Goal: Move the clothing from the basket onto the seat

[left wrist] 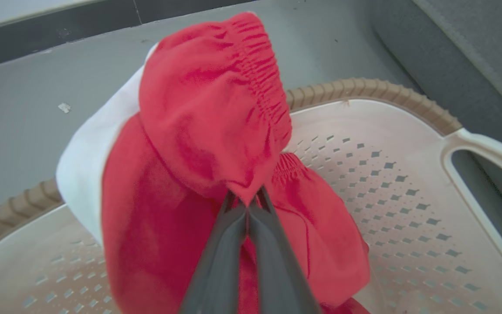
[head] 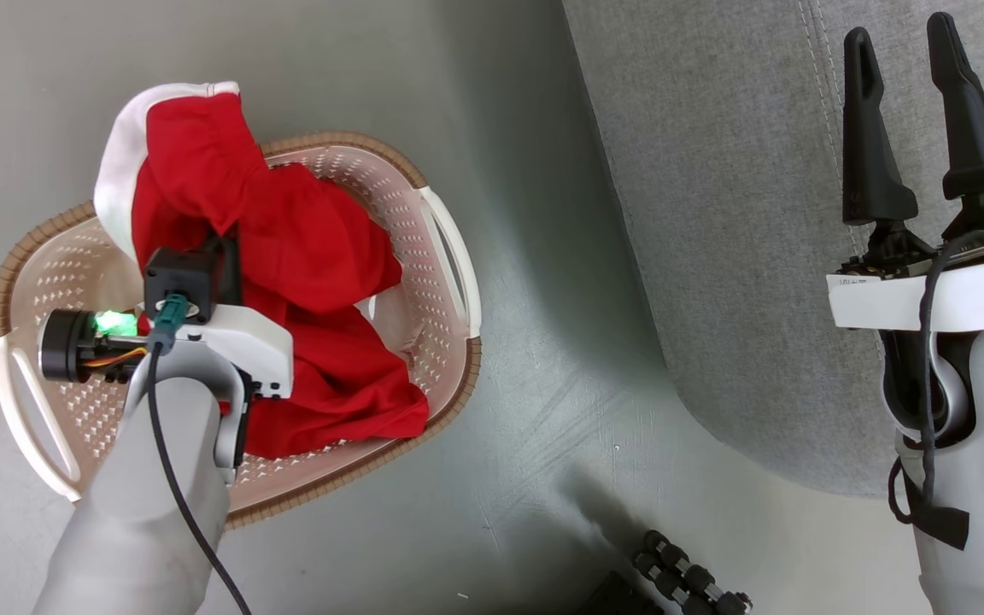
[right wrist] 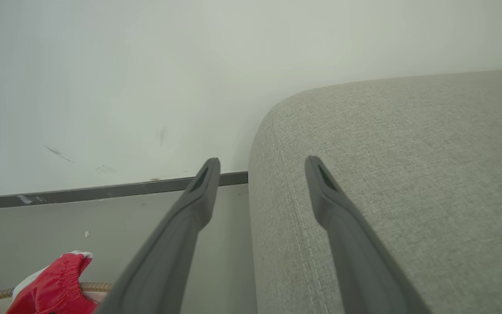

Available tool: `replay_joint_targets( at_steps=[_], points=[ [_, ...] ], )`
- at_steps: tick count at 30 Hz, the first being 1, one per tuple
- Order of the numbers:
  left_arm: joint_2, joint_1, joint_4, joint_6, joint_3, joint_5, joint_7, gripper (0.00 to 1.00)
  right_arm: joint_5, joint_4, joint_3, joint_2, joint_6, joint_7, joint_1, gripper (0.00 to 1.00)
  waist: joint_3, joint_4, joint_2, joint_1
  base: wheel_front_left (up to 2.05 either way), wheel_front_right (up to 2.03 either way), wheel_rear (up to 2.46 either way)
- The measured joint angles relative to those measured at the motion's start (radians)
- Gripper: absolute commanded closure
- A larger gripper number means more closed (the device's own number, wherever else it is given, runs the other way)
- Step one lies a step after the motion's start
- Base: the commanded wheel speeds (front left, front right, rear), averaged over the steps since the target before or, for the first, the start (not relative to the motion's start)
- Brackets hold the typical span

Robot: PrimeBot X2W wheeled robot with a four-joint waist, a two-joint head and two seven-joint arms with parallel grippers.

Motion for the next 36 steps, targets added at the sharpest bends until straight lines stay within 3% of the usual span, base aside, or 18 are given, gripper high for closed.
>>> replay_joint_targets(
  at_steps=[26, 36],
  points=[
    [0.008, 0.144, -0.323, -0.056, -0.094, 0.073, 0.000, 1.00, -0.063, 0.033, 0.009, -0.001, 0.000, 0.000, 0.000, 0.00, -0.127, 0.104, 0.0000, 0.0000, 0.00, 0.00, 0.00],
    [0.011, 0.145, -0.446, -0.101, -0.114, 0.072, 0.000, 1.00, -0.091, 0.035, 0.065, -0.005, 0.000, 0.000, 0.002, 0.00, -0.205, 0.146, 0.0000, 0.0000, 0.00, 0.00, 0.00]
  ],
)
